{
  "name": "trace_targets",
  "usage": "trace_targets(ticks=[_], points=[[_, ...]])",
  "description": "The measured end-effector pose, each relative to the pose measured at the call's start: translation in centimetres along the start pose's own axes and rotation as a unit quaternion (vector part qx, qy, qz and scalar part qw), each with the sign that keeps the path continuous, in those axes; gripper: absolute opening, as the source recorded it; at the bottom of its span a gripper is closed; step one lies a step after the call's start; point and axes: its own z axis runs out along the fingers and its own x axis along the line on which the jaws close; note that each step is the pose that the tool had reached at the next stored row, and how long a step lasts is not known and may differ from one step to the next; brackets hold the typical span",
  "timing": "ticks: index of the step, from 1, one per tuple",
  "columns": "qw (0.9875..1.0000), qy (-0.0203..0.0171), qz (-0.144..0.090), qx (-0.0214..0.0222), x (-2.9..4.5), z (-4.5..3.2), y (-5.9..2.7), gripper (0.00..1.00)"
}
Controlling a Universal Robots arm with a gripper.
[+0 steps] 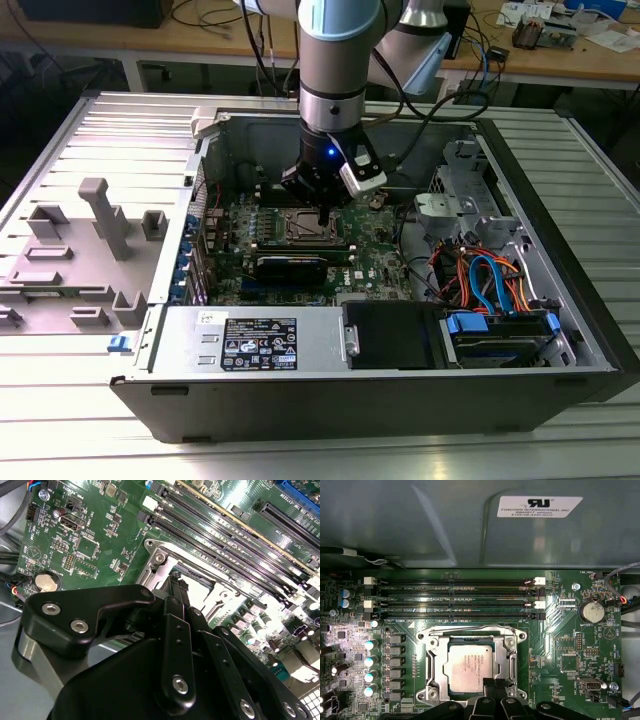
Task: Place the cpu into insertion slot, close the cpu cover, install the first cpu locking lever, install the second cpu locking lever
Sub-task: 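Install the second cpu locking lever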
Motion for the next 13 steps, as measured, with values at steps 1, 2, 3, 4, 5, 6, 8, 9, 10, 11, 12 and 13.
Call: trace_targets(ticks=[1,2,3,4,5,6,8,9,10,11,12,13], points=[[1.0,0.0,0.0,0.0001,0.0,-0.08,-0.01,0.11],[1.0,0.0,0.0,0.0,-0.01,-0.18,0.0,0.11],[1.0,0.0,0.0,0.0,-0.01,-0.3,0.01,0.11],[1.0,0.0,0.0,0.0,-0.02,-0.46,0.0,0.11],[1.0,0.0,0.0,-0.0001,-0.02,-0.5,0.0,0.11],[1.0,-0.0001,0.0,-0.0002,-0.02,-0.5,0.01,0.11],[1.0,-0.0001,0.0,-0.0001,-0.02,-0.52,0.01,0.11],[1.0,0.0,0.0,-0.0001,-0.02,-0.52,0.0,0.11],[1.0,0.0,0.0,0.0,-0.02,-0.53,-0.08,0.11],[1.0,0.0,0.0,-0.0001,-0.03,-0.52,-0.13,0.11],[1.0,0.0,0.0,0.0,-0.02,-0.52,-0.3,0.11],[1.0,-0.0001,0.0,-0.0001,-0.02,-0.52,-0.4,0.11]])
